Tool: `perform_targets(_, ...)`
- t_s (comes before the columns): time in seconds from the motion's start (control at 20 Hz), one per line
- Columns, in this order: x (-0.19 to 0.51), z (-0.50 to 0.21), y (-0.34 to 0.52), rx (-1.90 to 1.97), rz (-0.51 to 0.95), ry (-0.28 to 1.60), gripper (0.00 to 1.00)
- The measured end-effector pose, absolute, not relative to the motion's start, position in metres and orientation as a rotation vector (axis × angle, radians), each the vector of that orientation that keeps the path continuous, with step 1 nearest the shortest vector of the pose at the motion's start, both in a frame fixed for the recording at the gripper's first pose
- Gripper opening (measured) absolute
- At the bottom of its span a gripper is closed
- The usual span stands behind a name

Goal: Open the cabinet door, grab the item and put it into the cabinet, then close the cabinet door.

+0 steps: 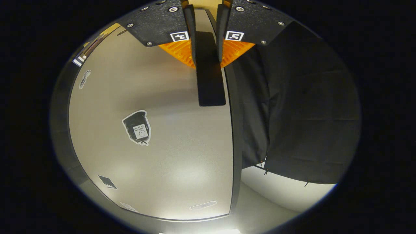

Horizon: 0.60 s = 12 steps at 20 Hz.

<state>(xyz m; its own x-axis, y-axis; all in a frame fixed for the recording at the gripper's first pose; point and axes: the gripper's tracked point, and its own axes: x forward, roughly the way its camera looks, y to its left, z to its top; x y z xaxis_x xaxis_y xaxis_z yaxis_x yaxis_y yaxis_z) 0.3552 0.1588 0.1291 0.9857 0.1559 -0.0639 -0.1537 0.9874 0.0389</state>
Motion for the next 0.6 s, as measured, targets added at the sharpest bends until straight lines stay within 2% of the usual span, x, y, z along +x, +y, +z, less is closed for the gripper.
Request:
perform_targets(0.1,0.350,0.129,0.158,0.035,0.178,0.082,0.21)
perform_targets(0.6,0.333,0.128,0.149,0.026,0.268,0.096,0.21)
